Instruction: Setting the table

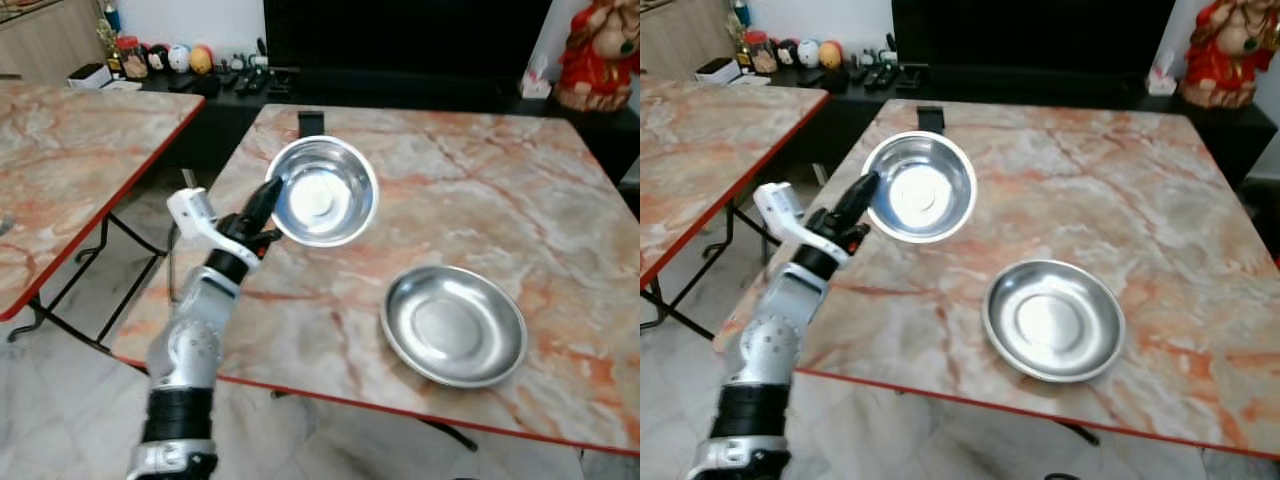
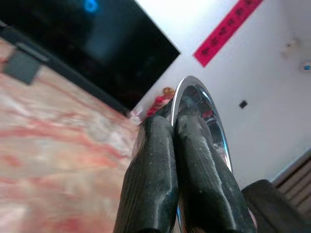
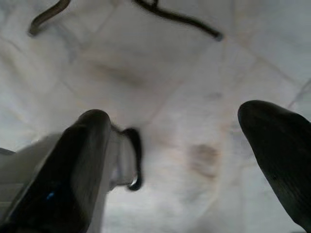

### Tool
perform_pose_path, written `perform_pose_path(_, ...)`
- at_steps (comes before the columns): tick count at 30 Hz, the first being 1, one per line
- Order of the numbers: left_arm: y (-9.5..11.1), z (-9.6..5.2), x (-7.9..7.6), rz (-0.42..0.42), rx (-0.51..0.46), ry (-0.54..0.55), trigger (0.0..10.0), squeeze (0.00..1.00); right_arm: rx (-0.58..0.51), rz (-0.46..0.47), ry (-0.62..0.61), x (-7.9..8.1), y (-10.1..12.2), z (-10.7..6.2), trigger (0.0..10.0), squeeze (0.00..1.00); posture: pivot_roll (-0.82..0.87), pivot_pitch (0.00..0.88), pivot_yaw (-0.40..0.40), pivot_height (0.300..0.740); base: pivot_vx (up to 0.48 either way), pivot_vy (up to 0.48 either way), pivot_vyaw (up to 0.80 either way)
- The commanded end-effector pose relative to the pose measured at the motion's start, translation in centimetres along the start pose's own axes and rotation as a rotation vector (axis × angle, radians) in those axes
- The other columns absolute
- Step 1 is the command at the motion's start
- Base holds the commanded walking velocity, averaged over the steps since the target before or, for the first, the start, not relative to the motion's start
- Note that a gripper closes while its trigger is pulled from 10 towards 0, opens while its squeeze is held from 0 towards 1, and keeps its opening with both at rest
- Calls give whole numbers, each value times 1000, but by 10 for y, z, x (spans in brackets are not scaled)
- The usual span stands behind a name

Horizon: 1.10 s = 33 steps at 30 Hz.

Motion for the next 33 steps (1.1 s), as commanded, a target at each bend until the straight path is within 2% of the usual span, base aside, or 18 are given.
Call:
perform_pose_path(1, 12, -1, 1, 30, -24, 1, 10000, 0, 15, 17, 13, 6, -4, 0, 10000, 0, 15, 0, -15, 740, 0, -379, -613)
perform_pose_path(7, 13, -1, 1, 31, -24, 0, 10000, 0, 15, 8, 17, 6, -4, 0, 10000, 0, 14, 0, -16, 740, 0, -382, -587)
perform_pose_path(16, 12, 0, -1, 42, -16, -6, 10000, 0, 10, 5, 20, 6, -3, 0, 10000, 0, 15, 0, -18, 740, 0, -356, 0)
perform_pose_path(22, 11, -1, -1, 49, 2, -1, 10000, 0, 13, 2, 24, 6, -3, 0, 10000, 0, 18, 0, -21, 740, 0, 0, 0)
perform_pose_path(33, 14, -14, 3, 91, 77, 20, 10000, 0, 17, -4, 30, 6, -3, 0, 10000, 0, 26, 0, -26, 740, 0, 0, 0)
Point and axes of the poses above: a point about 5 cm out from each wrist's last joint towards the gripper, its own z axis pointing out of the wrist towards the gripper, its own y axis along the axis of the wrist's last joint, x = y × z, the point moved 5 cm from there along z, pointing out of the wrist towards the gripper, and after that the axes turned 13 degrees about -z, right-handed, at the moved point
